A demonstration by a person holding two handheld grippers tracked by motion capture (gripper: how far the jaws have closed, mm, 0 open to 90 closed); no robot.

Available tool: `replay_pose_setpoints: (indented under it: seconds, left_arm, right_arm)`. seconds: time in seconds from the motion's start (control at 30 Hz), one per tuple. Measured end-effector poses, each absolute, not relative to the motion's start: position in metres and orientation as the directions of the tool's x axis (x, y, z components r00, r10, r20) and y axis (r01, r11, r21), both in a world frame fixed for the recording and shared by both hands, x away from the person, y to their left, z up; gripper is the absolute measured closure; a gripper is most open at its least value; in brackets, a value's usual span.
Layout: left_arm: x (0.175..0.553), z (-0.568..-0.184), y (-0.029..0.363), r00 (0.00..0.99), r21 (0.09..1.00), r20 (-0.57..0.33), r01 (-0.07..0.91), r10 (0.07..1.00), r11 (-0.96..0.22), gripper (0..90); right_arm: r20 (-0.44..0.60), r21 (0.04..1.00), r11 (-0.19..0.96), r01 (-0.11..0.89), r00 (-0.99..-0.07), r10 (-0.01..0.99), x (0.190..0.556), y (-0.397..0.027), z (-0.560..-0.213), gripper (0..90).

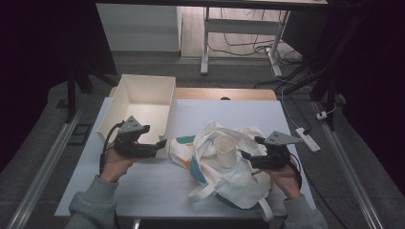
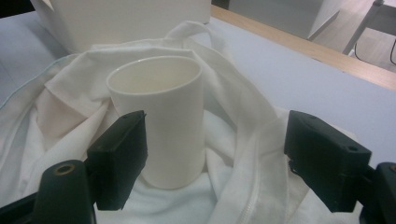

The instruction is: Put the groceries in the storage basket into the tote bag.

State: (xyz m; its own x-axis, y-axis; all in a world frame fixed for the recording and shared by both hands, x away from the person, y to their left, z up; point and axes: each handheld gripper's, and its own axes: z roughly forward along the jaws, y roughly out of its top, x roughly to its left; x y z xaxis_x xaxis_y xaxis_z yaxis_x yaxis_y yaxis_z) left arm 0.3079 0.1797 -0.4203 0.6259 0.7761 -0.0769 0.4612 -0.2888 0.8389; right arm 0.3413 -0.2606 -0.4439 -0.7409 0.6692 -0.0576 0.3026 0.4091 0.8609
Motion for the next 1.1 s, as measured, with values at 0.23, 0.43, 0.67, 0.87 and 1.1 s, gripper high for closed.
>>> replay_pose_setpoints:
  seconds: [0.23,0.43,0.67,0.87,1.1]
  left_arm:
    - [0.307,-0.420,0.177,0.630,0.838,-0.073,0.459,0.773,-0.294,17.7]
    - [0.304,-0.419,0.166,0.654,0.837,-0.065,0.447,0.753,-0.316,17.8]
    - [0.302,-0.421,0.147,0.686,0.824,-0.037,0.432,0.726,-0.366,18.5]
    - [0.302,-0.424,0.134,0.707,0.815,-0.035,0.430,0.707,-0.389,19.3]
    - [0.302,-0.430,0.115,0.731,0.800,-0.027,0.425,0.682,-0.424,19.3]
  right_arm:
    - [-0.065,0.854,0.419,0.308,-0.736,0.674,0.342,-0.263,-0.444,22.3]
    - [-0.062,0.823,0.448,0.349,-0.730,0.681,0.344,-0.266,-0.445,23.5]
    - [-0.072,0.802,0.474,0.365,-0.727,0.683,0.343,-0.267,-0.443,23.8]
    - [-0.076,0.786,0.493,0.373,-0.733,0.676,0.342,-0.268,-0.443,24.0]
    - [-0.080,0.775,0.506,0.377,-0.736,0.672,0.341,-0.270,-0.441,24.0]
